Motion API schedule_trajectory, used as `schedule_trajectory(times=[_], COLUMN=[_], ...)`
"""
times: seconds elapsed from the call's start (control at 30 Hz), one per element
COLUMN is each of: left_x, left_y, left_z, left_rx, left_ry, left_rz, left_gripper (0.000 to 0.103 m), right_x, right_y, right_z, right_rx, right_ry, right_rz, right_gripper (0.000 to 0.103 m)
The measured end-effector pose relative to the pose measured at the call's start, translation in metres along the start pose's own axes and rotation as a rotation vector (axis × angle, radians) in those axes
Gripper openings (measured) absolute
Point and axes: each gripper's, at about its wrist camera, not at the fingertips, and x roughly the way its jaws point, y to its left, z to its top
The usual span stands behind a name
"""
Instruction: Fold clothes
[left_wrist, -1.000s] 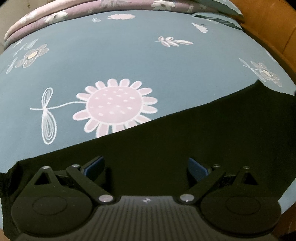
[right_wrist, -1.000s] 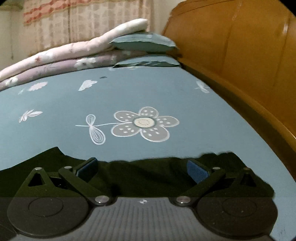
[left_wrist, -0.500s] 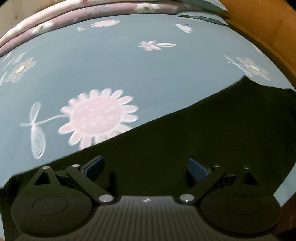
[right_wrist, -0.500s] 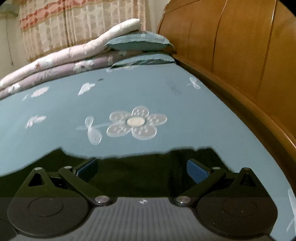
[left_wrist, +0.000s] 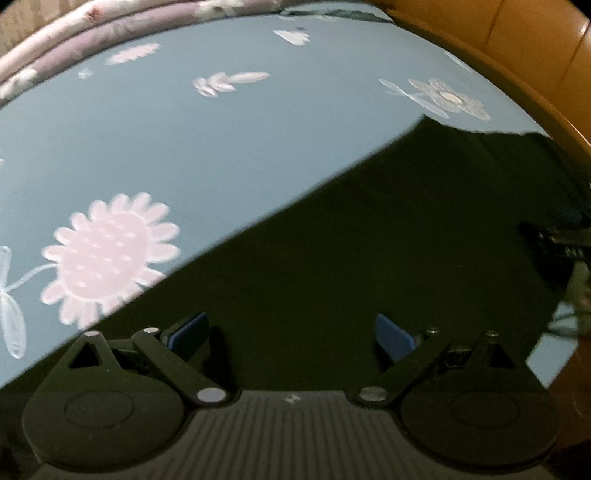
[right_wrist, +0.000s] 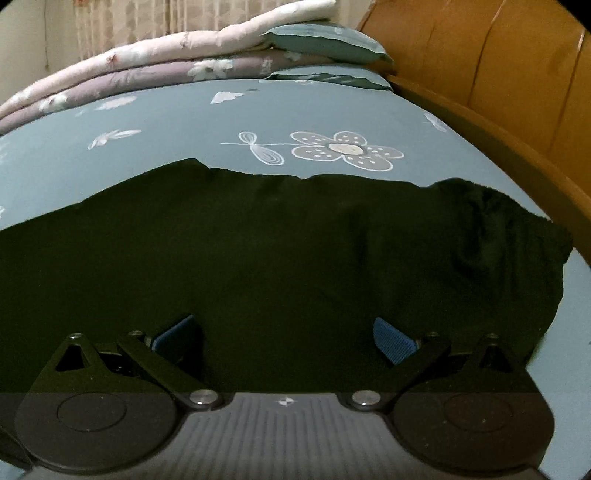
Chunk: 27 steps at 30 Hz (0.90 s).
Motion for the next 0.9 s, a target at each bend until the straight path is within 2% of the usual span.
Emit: schedule_trajectory(times=[0.13, 0.4, 0.73, 0.8, 0.9], left_x=[0.010, 0.011, -0.001, -0.004, -0.007], left_y=[-0.007, -0.010, -0.024, -0.025, -0.026], left_z=[-0.005, -0.010, -0.038, -0.038, -0.041], left_rx=[0.014, 0.038, 0.208, 0.215, 0.224], left_ry=[0.035, 0.035, 0.049, 0.043, 0.035], left_rz=[-0.021, -0.029, -0.028, -0.027, -0.051], left_gripper=[0.097, 0.098, 0.098, 0.098, 0.098], right_x=[0.003, 0.003, 0.000, -0.006, -0.025], right_y=[0.000, -0.001, 0.001, 0.000, 0.009], right_z=[0.002, 0.000, 0.003, 0.009, 0.014], right_rx=[-0.007, -0.011, -0.017, 0.020, -0.043], right_ry=[0.009, -0.001, 0.012, 0.018, -0.034], right_rz=[0.001, 0.003, 0.001, 0.036, 0.196], right_gripper=[0.103, 0.103, 0.103, 0.103, 0.103])
